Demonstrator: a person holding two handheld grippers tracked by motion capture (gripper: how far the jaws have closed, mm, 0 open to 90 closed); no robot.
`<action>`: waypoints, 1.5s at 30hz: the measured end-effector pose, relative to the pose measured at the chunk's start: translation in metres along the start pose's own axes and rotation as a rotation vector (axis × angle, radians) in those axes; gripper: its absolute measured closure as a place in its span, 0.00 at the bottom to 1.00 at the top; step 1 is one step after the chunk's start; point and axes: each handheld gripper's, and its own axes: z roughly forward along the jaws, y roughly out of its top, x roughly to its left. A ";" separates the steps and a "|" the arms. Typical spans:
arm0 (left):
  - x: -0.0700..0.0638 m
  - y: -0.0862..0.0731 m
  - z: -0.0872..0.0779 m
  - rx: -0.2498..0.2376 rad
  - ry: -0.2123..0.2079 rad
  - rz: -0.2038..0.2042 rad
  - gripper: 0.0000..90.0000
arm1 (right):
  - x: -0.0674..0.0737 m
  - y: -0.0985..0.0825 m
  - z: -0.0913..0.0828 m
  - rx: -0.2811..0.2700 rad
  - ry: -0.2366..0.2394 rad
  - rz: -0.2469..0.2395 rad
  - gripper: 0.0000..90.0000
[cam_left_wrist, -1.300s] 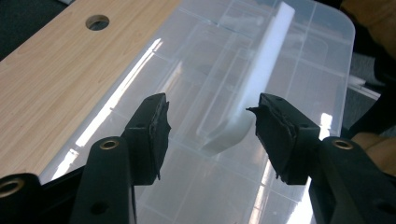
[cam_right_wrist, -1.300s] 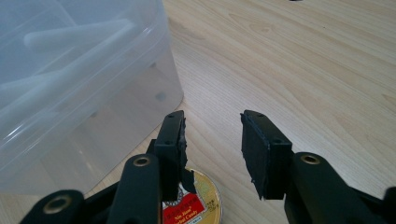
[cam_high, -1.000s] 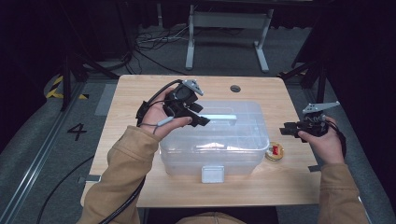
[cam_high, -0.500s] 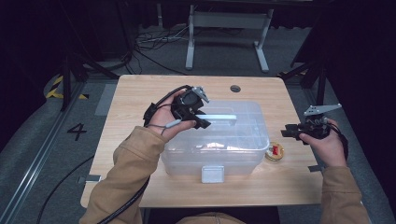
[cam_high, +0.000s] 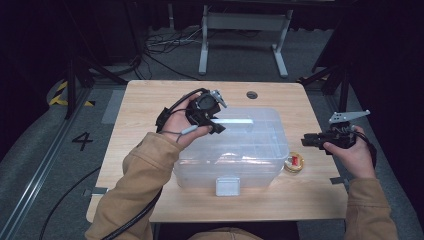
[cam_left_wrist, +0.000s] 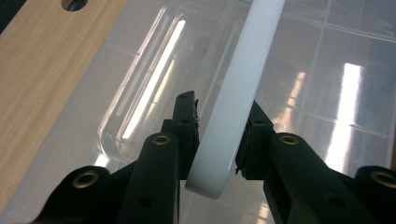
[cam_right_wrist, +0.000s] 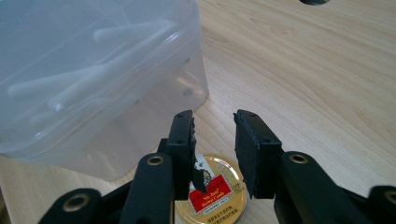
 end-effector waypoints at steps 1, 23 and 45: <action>0.001 0.001 -0.001 -0.002 0.003 -0.003 0.81 | 0.000 0.000 0.000 -0.010 0.008 -0.003 0.74; 0.030 0.031 -0.013 0.043 0.039 -0.072 0.79 | 0.034 0.002 -0.007 -0.094 0.223 -0.110 0.92; 0.046 0.042 -0.014 0.037 0.030 -0.123 0.75 | 0.065 0.016 -0.001 -0.107 0.300 -0.230 1.00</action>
